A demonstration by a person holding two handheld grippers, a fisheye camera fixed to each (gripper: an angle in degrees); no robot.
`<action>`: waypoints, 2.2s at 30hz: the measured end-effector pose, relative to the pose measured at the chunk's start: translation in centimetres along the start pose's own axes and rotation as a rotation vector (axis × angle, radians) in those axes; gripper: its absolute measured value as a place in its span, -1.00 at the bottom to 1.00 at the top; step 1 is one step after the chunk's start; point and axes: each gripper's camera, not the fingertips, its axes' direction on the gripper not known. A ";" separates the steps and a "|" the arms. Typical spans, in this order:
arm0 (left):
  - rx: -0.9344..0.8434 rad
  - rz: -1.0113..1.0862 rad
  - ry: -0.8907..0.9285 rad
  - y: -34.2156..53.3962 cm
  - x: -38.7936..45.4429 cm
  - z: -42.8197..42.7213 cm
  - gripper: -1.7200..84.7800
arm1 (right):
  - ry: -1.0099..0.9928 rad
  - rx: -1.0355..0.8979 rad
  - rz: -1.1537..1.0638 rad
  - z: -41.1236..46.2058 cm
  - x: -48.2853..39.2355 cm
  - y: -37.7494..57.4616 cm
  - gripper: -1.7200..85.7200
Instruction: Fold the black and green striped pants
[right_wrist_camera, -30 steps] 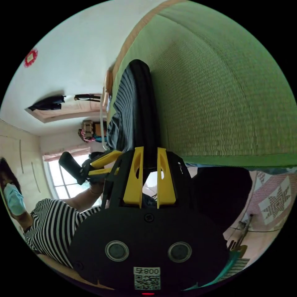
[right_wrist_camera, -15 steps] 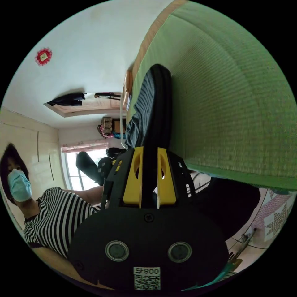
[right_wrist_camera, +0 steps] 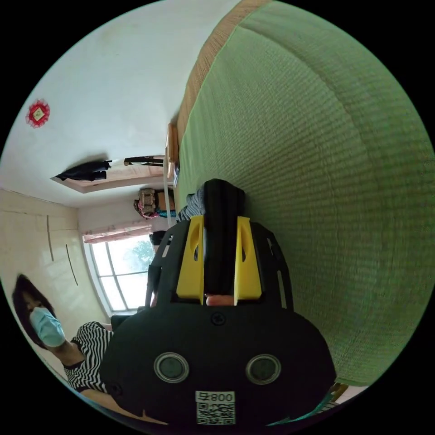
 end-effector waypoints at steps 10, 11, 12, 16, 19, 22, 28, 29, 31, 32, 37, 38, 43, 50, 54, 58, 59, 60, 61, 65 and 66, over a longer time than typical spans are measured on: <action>0.119 0.021 0.133 2.2 -4.1 -6.7 -0.87 | 0.040 0.103 0.014 -2.4 -2.7 2.6 -0.85; 0.136 0.021 0.147 2.8 -4.8 -7.6 -0.88 | 0.042 0.114 0.017 -2.5 -2.9 2.9 -0.85; 0.143 0.020 0.153 3.1 -5.2 -8.1 -0.88 | 0.041 0.137 0.022 -2.8 -3.3 3.5 -0.85; 0.182 -0.020 0.236 6.1 -9.0 -11.8 -0.89 | 0.030 0.189 0.053 -2.5 -5.0 5.5 -0.85; 0.237 -0.090 0.284 9.4 -12.9 -15.4 -0.89 | -0.004 0.224 0.044 -1.5 -7.8 6.5 -0.85; 0.319 -0.177 0.333 13.5 -17.7 -19.7 -0.89 | -0.063 0.244 0.011 0.3 -11.5 6.9 -0.85; 0.507 -0.350 0.422 23.9 -27.7 -28.2 -0.89 | -0.078 0.210 -0.110 6.4 -21.7 6.7 -0.86; 0.545 -0.388 0.436 26.2 -29.7 -29.7 -0.89 | -0.075 0.203 -0.125 7.3 -22.8 6.7 -0.86; 0.598 -0.443 0.448 29.9 -32.6 -31.7 -0.89 | -0.069 0.173 -0.172 11.0 -26.9 6.3 -0.86; 0.628 -0.482 0.448 32.4 -34.5 -33.0 -0.89 | -0.066 0.162 -0.183 12.1 -27.9 6.1 -0.86; 0.704 -0.650 0.446 42.3 -42.0 -36.8 -0.88 | -0.022 0.064 -0.229 23.2 -35.2 4.3 -0.86; 0.720 -0.698 0.461 44.7 -43.9 -37.3 -0.88 | -0.011 0.052 -0.231 24.6 -35.8 4.0 -0.86; 0.776 -0.889 0.513 53.7 -50.7 -38.7 -0.89 | 0.089 -0.044 -0.194 36.2 -40.1 2.1 -0.88; 0.843 -1.077 0.564 63.7 -57.8 -40.9 -0.89 | 0.154 -0.100 -0.196 45.8 -44.3 1.1 -0.92; 0.841 -1.123 0.561 66.8 -61.1 -42.1 -0.89 | 0.243 -0.135 -0.196 51.0 -46.4 0.1 -0.93; 0.878 -1.166 0.574 69.8 -64.2 -43.4 -0.89 | 0.259 -0.156 -0.173 54.9 -47.3 -0.8 -0.94; 0.880 -1.175 0.587 70.5 -64.9 -43.6 -0.89 | 0.267 -0.158 -0.177 55.3 -47.5 -0.9 -0.94; 0.876 -1.181 0.596 70.9 -65.3 -43.6 -0.89 | 0.283 -0.168 -0.187 56.3 -47.9 -1.0 -0.94; 0.865 -1.202 0.601 71.7 -66.0 -43.6 -0.89 | 0.290 -0.175 -0.193 57.1 -48.1 -1.1 -0.94; 0.865 -1.268 0.656 73.9 -67.4 -43.1 -0.89 | 0.260 -0.197 -0.173 59.2 -48.1 -1.4 -0.93; 0.867 -1.277 0.662 74.1 -67.4 -43.1 -0.89 | 0.254 -0.204 -0.178 59.7 -48.1 -1.4 -0.93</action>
